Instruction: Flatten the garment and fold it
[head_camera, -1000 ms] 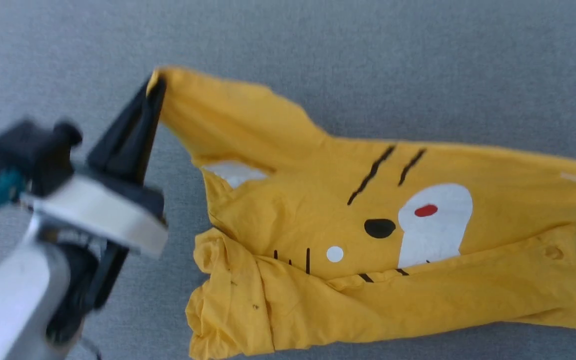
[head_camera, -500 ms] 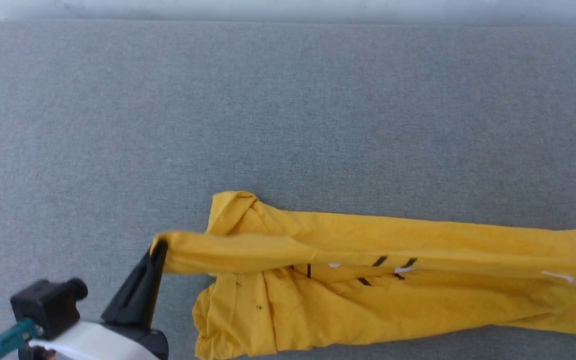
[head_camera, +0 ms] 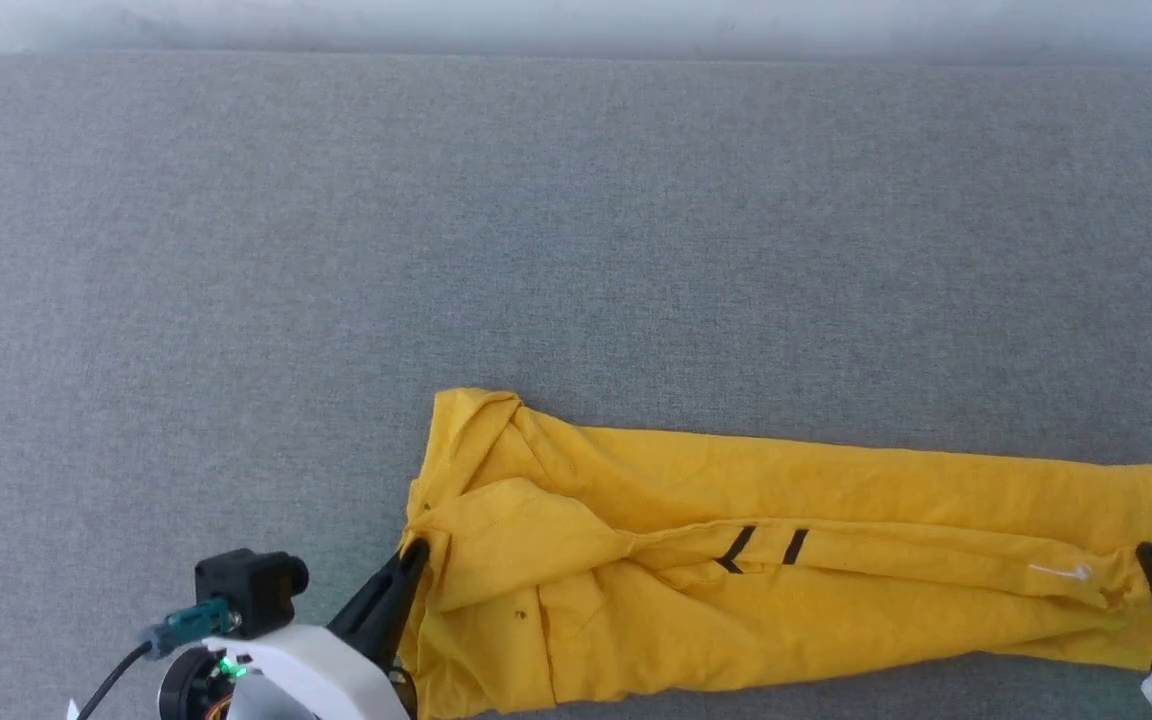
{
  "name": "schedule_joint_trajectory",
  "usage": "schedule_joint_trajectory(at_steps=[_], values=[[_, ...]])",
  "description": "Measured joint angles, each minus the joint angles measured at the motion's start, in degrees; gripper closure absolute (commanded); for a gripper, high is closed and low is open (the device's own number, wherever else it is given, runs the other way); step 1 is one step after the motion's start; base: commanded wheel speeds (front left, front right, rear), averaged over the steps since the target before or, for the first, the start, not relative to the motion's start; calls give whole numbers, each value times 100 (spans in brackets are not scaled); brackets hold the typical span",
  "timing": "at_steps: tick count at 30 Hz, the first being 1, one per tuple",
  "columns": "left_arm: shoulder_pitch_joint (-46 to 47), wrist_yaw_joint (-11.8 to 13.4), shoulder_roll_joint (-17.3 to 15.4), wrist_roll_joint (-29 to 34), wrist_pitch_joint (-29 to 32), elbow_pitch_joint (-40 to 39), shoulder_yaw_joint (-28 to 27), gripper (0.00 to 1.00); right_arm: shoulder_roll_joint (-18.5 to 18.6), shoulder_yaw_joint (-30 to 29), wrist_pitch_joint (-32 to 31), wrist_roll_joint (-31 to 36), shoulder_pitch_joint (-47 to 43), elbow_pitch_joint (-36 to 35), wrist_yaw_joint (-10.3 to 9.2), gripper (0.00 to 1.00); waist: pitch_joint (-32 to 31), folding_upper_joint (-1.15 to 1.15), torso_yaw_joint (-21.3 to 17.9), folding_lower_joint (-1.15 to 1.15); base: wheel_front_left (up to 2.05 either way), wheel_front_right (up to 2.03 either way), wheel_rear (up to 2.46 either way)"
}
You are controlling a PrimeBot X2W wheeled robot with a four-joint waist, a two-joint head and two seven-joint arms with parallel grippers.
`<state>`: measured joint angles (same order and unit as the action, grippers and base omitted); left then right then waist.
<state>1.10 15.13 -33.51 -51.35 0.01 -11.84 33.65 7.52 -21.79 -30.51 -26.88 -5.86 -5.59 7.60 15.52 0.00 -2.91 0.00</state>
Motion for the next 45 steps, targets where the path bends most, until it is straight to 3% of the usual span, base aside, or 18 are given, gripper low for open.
schedule_joint_trajectory(at_steps=[1,2,3,9,15,19,22,28,29,30,31,39,45], values=[[41,-4,36,0,1,94,11,82,9,14,14,27,5,75,-1,0,-2,0,-2,0,0,0,0],[75,-4,66,2,2,160,19,35,2,3,57,29,13,130,-1,0,-2,0,-6,0,0,0,0],[111,-4,90,16,-7,189,18,0,1,-7,90,29,30,169,-1,0,4,0,-12,0,0,0,0],[169,66,149,64,-486,-44,-260,0,-27,-164,181,-237,86,-116,-1,0,47,0,-20,0,0,0,0],[112,683,157,647,-1319,-638,-933,0,-14,-434,73,-327,-6,-415,-1,0,120,0,-39,0,0,0,0],[106,1092,159,1446,-1424,-827,-1065,0,-26,-376,-69,-252,-48,-116,-5,0,150,0,-8,0,0,0,0],[101,1258,192,1885,-1460,-881,-1046,0,-20,-254,-113,-168,-43,177,-5,0,148,0,30,1,0,0,0],[-37,1316,311,2097,-1467,-784,-920,0,66,-78,-47,-137,55,666,-5,0,147,0,114,0,0,0,0],[-48,1316,321,2105,-1467,-772,-912,0,81,-69,-44,-141,93,727,-5,46,150,0,130,0,0,0,0],[-52,1316,336,2111,-1467,-764,-905,0,102,-68,-3,-145,118,781,-5,85,151,0,148,0,0,0,0],[-54,1315,347,2113,-1467,-753,-903,0,105,-98,42,-177,144,828,-5,100,151,0,164,0,0,0,0],[-92,1313,355,2115,-1466,-641,-890,0,147,-320,185,-201,236,1009,7,100,54,0,211,0,0,0,0],[-98,1314,345,2172,-1456,-586,-814,0,442,-1214,296,99,224,993,2,100,11,0,214,0,0,0,0]])
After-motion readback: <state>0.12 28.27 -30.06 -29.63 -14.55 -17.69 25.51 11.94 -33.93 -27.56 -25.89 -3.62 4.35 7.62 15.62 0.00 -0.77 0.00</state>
